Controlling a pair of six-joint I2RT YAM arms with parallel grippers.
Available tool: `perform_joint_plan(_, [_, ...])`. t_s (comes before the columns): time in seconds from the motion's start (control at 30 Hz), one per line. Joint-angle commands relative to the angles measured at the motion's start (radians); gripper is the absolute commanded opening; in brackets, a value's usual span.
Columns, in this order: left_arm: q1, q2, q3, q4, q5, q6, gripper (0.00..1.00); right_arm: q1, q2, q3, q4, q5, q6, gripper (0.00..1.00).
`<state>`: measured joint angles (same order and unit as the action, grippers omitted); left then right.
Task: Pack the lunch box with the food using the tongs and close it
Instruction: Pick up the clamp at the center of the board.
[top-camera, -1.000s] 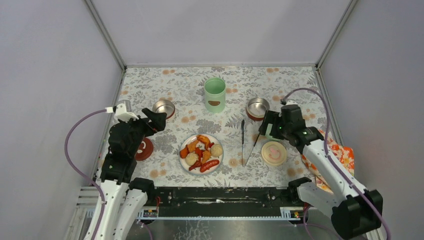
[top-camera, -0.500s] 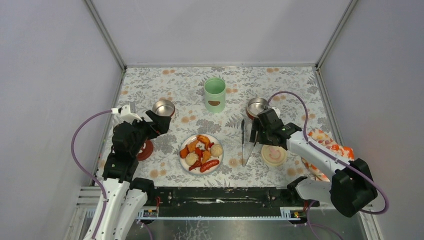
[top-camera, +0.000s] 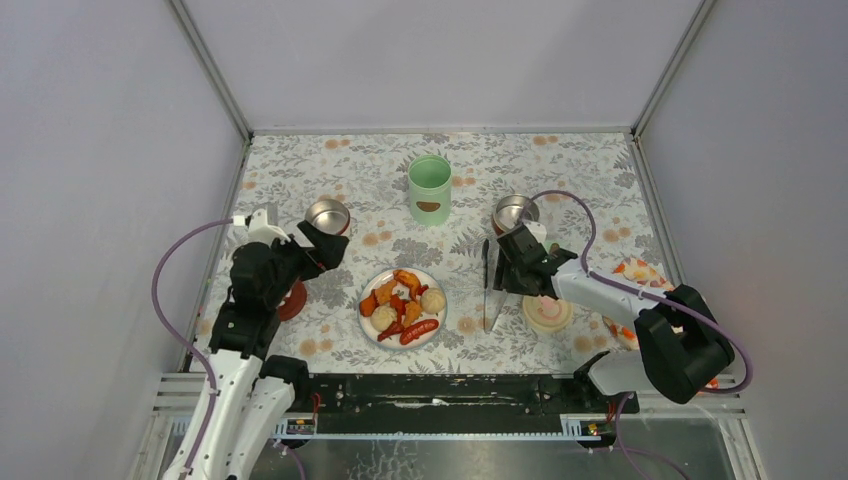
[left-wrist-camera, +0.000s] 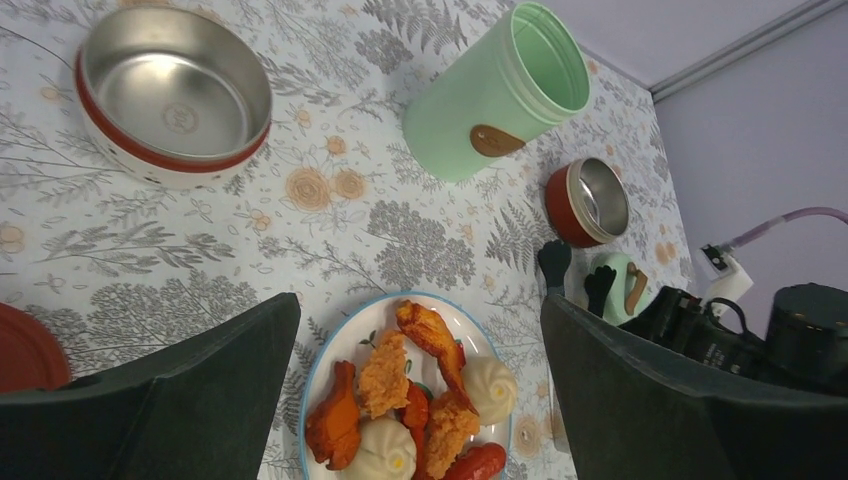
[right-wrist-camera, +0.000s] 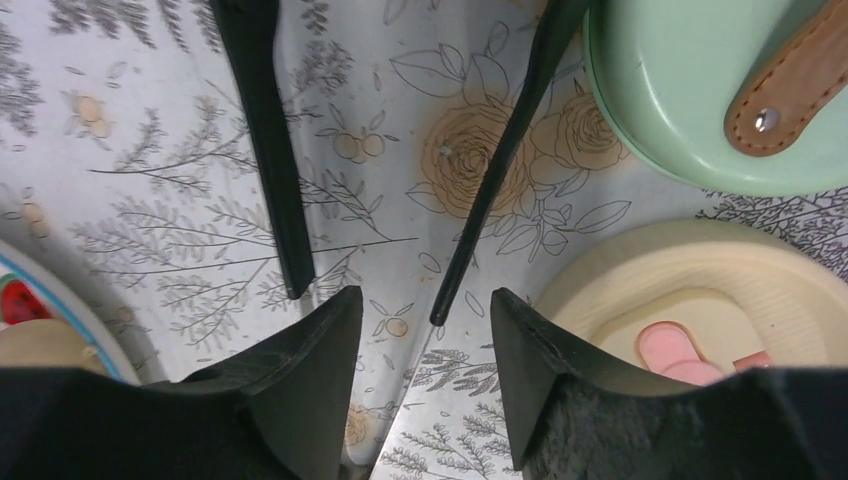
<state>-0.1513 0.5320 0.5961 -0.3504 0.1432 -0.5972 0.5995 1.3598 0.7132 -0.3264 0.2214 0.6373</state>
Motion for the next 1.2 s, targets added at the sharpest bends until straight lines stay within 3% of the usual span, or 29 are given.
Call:
perform_joint_plan(0.0, [-0.013,0.055,-0.014,0.065,0.121,-0.035,0.99,0.017,0.025,-0.039,0.061,0.052,0.04,0.56])
perform_joint_plan(0.17, [-0.017,0.111,-0.048,0.115,0.234,-0.083,0.99,0.024,0.041,-0.079,0.113,0.053,0.045,0.46])
perform_joint_plan(0.3, [-0.042,0.133,-0.081,0.173,0.292,-0.126,0.99,0.025,0.037,-0.093,0.13,0.071,0.035,0.29])
perform_joint_plan(0.47, [-0.16,0.166,-0.127,0.267,0.272,-0.192,0.99,0.03,-0.016,-0.093,0.117,0.083,0.021,0.13])
perform_joint_plan(0.7, [-0.409,0.237,-0.172,0.431,0.063,-0.321,0.98,0.059,-0.106,-0.057,0.067,0.093,-0.031,0.03])
perform_joint_plan(1.17, [-0.605,0.484,-0.151,0.77,-0.047,-0.491,0.98,0.23,-0.143,0.105,0.004,0.112,-0.071,0.0])
